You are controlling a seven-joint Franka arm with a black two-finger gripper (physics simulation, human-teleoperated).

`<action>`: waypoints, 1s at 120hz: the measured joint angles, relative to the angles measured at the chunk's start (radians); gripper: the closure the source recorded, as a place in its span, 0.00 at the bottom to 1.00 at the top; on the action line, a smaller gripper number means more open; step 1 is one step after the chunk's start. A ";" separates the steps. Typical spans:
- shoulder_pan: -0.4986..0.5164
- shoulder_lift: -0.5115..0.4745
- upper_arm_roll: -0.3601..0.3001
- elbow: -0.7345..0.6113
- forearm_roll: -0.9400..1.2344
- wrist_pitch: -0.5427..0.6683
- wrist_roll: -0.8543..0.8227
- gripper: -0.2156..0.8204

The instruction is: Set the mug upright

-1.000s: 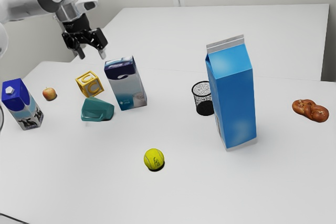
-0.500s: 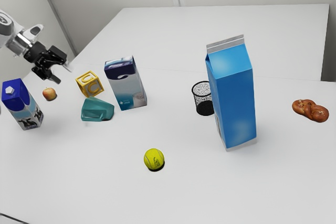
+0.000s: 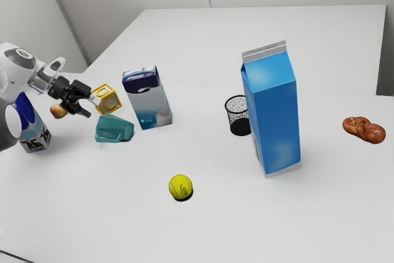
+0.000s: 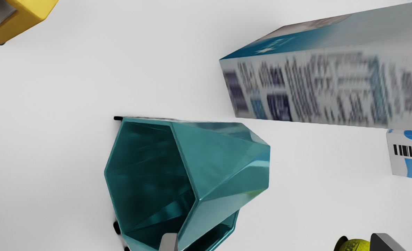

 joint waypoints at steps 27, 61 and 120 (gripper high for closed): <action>-0.012 0.038 -0.005 -0.012 -0.064 0.032 0.059 0.21; -0.015 0.063 -0.009 -0.037 -0.099 0.048 0.089 0.22; -0.021 -0.026 -0.009 -0.103 -0.118 0.039 0.115 0.91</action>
